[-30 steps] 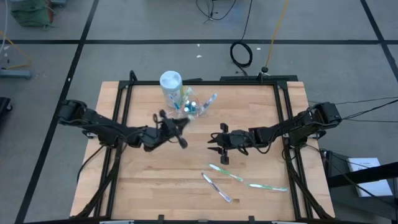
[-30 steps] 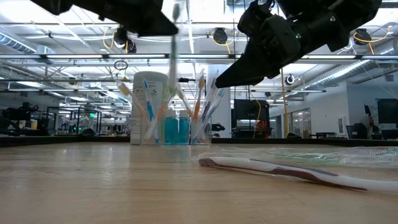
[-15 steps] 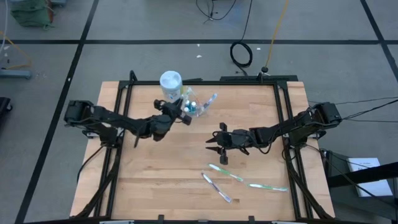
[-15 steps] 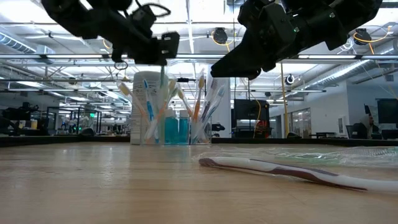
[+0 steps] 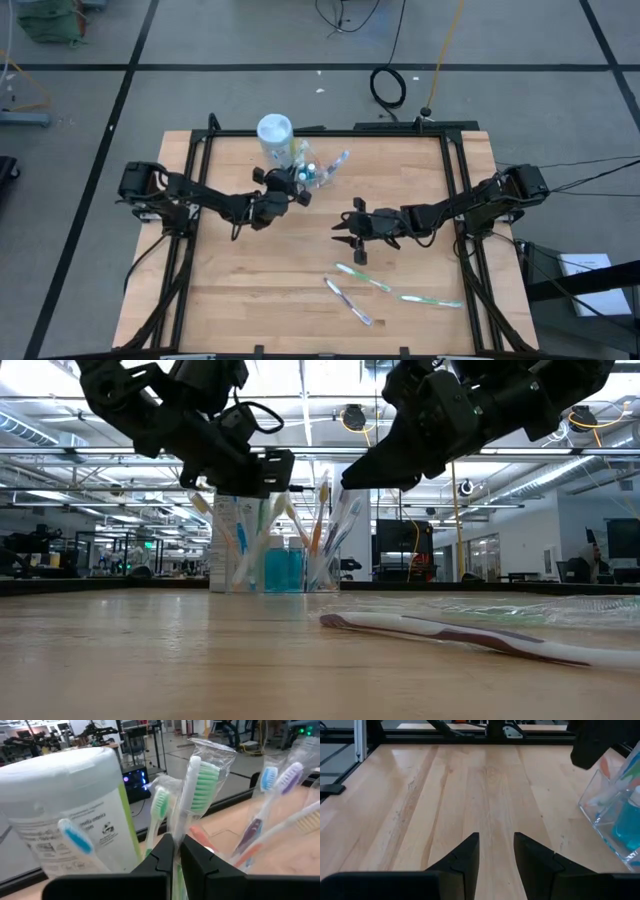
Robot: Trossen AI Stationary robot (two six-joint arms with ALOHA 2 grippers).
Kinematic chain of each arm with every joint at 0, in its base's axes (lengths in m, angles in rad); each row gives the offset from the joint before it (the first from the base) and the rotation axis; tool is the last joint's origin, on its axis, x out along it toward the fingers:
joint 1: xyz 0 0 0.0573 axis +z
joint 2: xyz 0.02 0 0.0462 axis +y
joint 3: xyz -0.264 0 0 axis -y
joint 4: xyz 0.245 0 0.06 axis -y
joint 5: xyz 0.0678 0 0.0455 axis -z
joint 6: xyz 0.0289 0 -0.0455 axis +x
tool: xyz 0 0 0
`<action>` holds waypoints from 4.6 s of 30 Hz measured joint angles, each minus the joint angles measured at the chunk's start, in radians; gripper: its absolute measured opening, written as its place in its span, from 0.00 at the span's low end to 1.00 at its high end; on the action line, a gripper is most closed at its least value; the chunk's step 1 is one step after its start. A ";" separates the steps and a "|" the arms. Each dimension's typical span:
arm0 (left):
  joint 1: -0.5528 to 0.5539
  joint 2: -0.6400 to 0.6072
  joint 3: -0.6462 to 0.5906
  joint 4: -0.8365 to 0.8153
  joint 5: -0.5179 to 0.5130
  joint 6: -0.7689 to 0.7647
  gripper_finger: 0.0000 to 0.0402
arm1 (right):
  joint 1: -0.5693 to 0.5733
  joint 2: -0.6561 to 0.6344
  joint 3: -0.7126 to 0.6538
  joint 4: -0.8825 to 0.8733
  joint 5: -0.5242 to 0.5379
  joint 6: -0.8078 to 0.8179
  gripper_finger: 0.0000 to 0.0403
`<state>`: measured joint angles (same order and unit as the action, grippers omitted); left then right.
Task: Pick & Place toothbrushing station
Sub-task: Put the green toothbrush into the transparent organizer
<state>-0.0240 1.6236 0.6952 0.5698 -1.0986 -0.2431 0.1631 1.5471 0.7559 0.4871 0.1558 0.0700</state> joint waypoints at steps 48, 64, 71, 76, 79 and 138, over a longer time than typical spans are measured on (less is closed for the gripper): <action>-0.054 -0.245 0.000 -0.238 0.023 0.031 0.33 | 0.000 0.000 0.000 -0.028 0.000 0.005 0.28; -0.226 -0.285 0.000 -0.238 0.269 0.033 0.33 | 0.017 0.000 0.000 -0.080 -0.174 0.096 0.27; -0.247 -0.285 0.000 -0.239 0.439 0.027 0.33 | 0.092 0.000 0.000 -0.252 -0.186 0.107 0.27; -0.247 -0.285 0.000 -0.240 0.446 0.025 0.33 | 0.160 0.000 0.000 -0.351 -0.185 0.160 0.26; -0.247 -0.285 0.000 -0.245 0.446 0.024 0.33 | 0.208 0.000 0.000 -0.371 -0.184 0.223 0.26; -0.245 -0.285 0.000 -0.251 0.456 -0.004 0.33 | 0.408 -0.006 -0.140 -0.438 0.342 0.313 0.07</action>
<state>-0.2687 1.3387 0.6949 0.3187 -0.6424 -0.2474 0.5708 1.5408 0.6161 0.0488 0.4981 0.3829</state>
